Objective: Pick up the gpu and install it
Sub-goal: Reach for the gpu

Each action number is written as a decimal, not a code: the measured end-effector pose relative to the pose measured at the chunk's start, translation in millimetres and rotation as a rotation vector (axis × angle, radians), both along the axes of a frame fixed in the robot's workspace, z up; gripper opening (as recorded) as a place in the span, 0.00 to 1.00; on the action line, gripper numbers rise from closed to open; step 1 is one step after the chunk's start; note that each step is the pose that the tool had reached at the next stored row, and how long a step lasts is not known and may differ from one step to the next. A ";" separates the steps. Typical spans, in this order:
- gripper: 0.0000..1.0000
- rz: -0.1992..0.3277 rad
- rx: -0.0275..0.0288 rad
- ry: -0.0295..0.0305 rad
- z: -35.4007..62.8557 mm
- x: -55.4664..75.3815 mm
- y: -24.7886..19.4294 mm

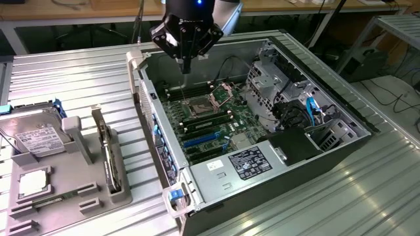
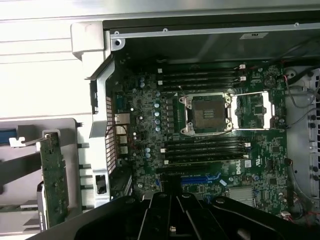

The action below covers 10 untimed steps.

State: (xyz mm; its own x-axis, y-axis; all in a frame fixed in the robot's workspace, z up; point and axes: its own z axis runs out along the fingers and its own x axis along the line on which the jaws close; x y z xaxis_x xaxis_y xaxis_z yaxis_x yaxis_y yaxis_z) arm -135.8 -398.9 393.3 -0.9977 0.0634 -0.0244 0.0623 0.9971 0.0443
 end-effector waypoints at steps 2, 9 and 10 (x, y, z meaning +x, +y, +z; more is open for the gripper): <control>0.11 0.000 0.0000 0.0000 0.0 -2.1 0.0; 0.11 0.000 0.0001 -0.0001 0.0 -12.7 0.0; 0.11 0.000 0.0000 0.0000 0.0 -13.6 0.0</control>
State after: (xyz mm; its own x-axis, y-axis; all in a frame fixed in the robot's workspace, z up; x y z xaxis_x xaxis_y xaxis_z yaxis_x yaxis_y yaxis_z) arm -149.4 -398.9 393.3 -0.9977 0.0634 -0.0244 0.0623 0.9971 0.0443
